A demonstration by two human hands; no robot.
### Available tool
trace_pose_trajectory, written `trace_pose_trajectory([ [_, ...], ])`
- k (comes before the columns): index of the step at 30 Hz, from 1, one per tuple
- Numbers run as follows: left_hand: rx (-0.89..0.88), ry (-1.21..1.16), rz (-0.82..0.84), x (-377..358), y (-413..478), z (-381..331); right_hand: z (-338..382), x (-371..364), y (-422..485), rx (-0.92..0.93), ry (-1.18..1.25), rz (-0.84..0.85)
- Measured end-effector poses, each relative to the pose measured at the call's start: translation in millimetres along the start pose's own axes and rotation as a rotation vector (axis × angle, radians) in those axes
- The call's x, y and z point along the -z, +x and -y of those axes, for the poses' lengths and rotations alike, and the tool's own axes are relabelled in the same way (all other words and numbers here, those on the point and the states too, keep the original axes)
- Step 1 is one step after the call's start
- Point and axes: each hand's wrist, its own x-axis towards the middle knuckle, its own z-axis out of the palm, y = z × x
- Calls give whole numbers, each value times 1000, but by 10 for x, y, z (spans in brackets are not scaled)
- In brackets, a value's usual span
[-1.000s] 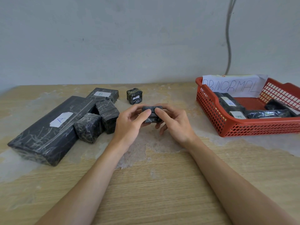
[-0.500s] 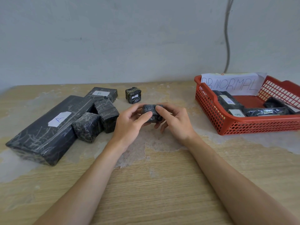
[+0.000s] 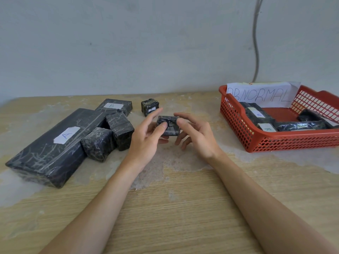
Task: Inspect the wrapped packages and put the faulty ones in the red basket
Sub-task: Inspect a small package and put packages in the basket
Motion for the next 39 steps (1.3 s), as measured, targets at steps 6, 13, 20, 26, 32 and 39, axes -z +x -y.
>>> trace_pose_trajectory([
  [6,31,3,-33,-27,-1,-15,-38,-39,17,20,-24,-19],
  [13,-25,155,-154,-11,12,42,-12,-92,-12,2,-55,21],
  [20,7,49,-12,-41,-22,-17,-7,-5,13,-17,33,-39],
  [26,27,12,-68,-21,-24,-49,-61,-51,19,34,-37,-24],
  [32,50,23,-70,-22,-11,-29,-42,-31,25,-33,1,5],
  [39,47,49,-45,-27,-17,-14,-36,-29,20,-29,7,-4],
])
